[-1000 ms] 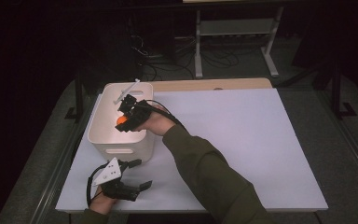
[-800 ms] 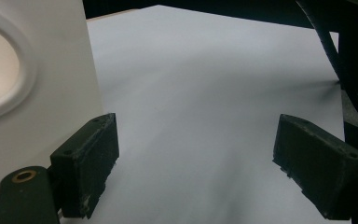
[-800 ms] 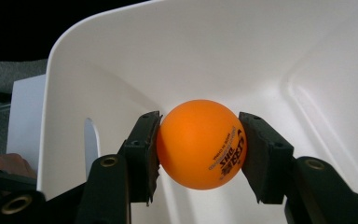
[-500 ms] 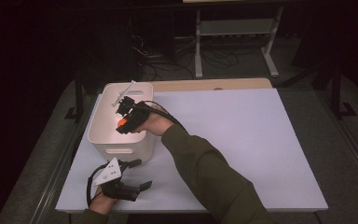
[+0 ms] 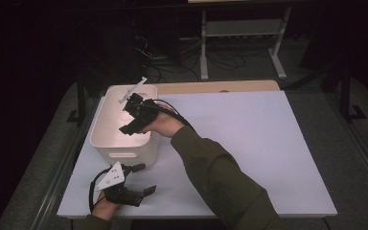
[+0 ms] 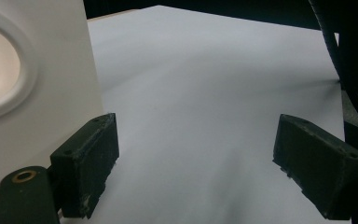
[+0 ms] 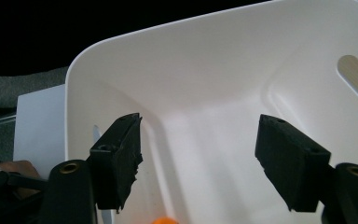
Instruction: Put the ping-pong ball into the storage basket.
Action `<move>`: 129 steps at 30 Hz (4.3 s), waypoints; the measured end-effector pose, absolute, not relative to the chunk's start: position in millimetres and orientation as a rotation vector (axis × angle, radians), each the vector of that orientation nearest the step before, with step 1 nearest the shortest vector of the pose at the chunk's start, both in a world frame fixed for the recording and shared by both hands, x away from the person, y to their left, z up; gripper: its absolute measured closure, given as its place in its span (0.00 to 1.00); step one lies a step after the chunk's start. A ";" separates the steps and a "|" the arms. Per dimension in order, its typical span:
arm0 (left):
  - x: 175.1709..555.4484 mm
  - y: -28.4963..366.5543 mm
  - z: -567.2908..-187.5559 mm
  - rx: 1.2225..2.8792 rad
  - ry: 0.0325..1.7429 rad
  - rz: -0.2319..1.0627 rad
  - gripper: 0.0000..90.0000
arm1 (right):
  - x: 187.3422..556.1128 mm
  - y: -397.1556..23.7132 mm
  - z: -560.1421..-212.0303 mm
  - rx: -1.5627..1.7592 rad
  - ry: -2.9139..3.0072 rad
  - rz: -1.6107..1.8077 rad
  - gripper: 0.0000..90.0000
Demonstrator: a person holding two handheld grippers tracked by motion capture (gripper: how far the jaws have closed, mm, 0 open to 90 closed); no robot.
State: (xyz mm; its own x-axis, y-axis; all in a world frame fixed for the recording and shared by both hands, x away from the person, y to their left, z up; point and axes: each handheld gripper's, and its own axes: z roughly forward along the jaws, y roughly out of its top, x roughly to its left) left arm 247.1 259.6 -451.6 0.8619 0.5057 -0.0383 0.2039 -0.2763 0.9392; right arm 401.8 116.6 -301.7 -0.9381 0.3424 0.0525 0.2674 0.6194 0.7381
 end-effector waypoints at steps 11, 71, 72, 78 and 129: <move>247.7 259.6 -451.4 1.865 0.535 0.313 0.16 | 399.3 85.0 -285.5 0.567 2.668 1.251 0.28; 247.2 260.1 -451.6 1.858 0.539 0.320 0.16 | 370.9 -64.0 -363.1 0.870 2.451 1.260 0.01; 247.4 260.3 -451.6 1.860 0.539 0.319 0.16 | 369.7 -65.5 -364.8 0.874 2.447 1.259 0.01; 246.6 259.6 -451.7 1.856 0.539 0.326 0.16 | 361.9 -76.2 -376.3 0.892 2.419 1.261 0.01; 246.4 259.7 -451.7 1.853 0.540 0.327 0.16 | 295.7 -168.6 -427.9 1.085 2.263 1.251 0.01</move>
State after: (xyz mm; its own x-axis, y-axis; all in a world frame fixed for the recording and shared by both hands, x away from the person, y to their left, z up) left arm 246.4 259.7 -451.7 0.8566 0.5146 -0.0379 0.2050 -0.2721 0.9402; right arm 295.7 -168.6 -427.9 -0.6529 0.7544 0.0684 0.4590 0.3221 0.8280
